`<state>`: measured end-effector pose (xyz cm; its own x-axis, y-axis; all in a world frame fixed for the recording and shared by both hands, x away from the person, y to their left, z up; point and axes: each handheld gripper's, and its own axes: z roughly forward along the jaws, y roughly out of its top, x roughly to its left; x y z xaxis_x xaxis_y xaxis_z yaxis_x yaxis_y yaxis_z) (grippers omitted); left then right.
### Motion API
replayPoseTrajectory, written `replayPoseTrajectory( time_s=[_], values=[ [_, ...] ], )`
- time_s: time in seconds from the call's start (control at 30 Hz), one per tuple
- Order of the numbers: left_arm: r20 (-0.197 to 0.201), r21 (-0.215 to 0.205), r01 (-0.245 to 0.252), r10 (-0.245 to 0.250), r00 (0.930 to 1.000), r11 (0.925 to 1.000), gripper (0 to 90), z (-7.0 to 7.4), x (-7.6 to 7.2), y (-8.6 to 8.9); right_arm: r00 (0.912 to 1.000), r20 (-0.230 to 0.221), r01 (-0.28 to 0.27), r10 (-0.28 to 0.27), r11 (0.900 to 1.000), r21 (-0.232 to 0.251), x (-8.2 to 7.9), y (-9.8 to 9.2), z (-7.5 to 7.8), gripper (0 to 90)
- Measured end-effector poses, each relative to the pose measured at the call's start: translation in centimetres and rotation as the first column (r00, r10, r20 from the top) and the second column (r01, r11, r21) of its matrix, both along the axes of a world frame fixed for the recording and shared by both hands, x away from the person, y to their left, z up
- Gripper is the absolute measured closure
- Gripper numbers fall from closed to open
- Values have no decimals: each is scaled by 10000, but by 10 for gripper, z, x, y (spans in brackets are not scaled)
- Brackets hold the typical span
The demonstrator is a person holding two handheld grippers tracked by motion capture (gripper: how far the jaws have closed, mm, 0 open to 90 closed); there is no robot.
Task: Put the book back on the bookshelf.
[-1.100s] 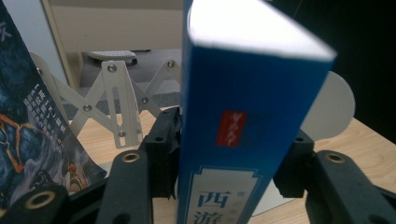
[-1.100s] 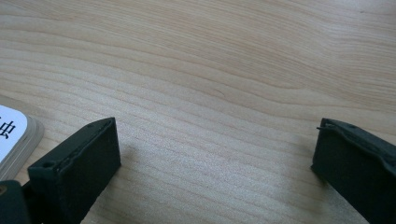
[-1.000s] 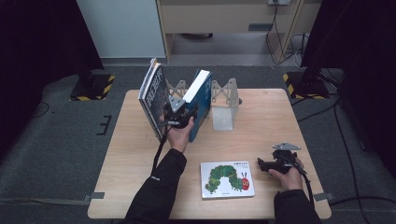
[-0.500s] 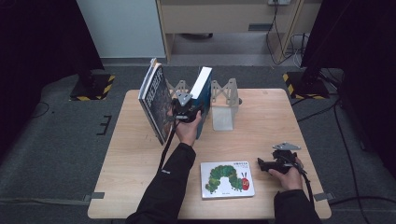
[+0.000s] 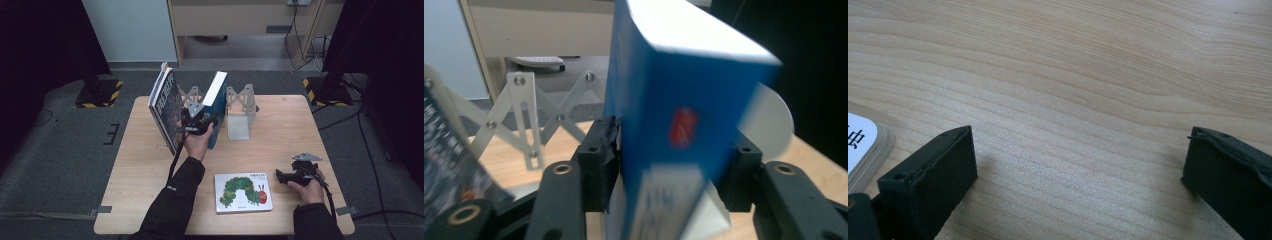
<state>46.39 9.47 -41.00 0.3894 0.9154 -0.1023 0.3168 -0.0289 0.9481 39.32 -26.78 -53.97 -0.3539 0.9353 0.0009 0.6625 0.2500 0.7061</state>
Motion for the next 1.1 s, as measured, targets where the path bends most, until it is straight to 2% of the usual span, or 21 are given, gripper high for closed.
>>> replayPoseTrajectory(
  time_s=[0.13, 0.27, 0.37, 0.57, 0.73, 0.83, 0.93, 1.1],
  values=[
    [-179, 292, 79, -73, 9998, 9995, 471, -6, -8, 2, 10000, 0, 11, -11, 10000, -1, 0, 0, 0, 9],
    [-533, 104, -69, 74, 9986, 9999, 574, -9, -4, 2, 10000, 5, 7, -7, 10000, -9, 0, 0, 0, 9],
    [-676, 271, -229, 247, 9974, 9994, 578, -5, -3, -3, 10000, -3, 12, -12, 10000, 2, 0, 0, 0, 9],
    [-815, 288, -97, 120, 9966, 9995, 579, -3, 1, -17, 10000, 0, 10, -10, 10000, -3, 0, 0, 0, 9],
    [-791, 266, 16, 5, 9969, 9996, 575, -3, 2, -31, 10000, -1, 9, -9, 10000, -2, 0, 0, 0, 9],
    [-709, 397, 5, 24, 9975, 9992, 571, -3, 2, -37, 10000, -2, 8, -8, 10000, -2, 0, 0, 0, 9],
    [-621, 383, 62, -38, 9981, 9992, 563, -5, 2, -36, 10000, -1, 9, -9, 10000, -2, 0, 0, 0, 9],
    [-427, 356, 455, -440, 9981, 9983, 535, -8, -2, -29, 10000, 2, -1, 1, 10000, -7, 0, 0, 0, 9]
  ],
)
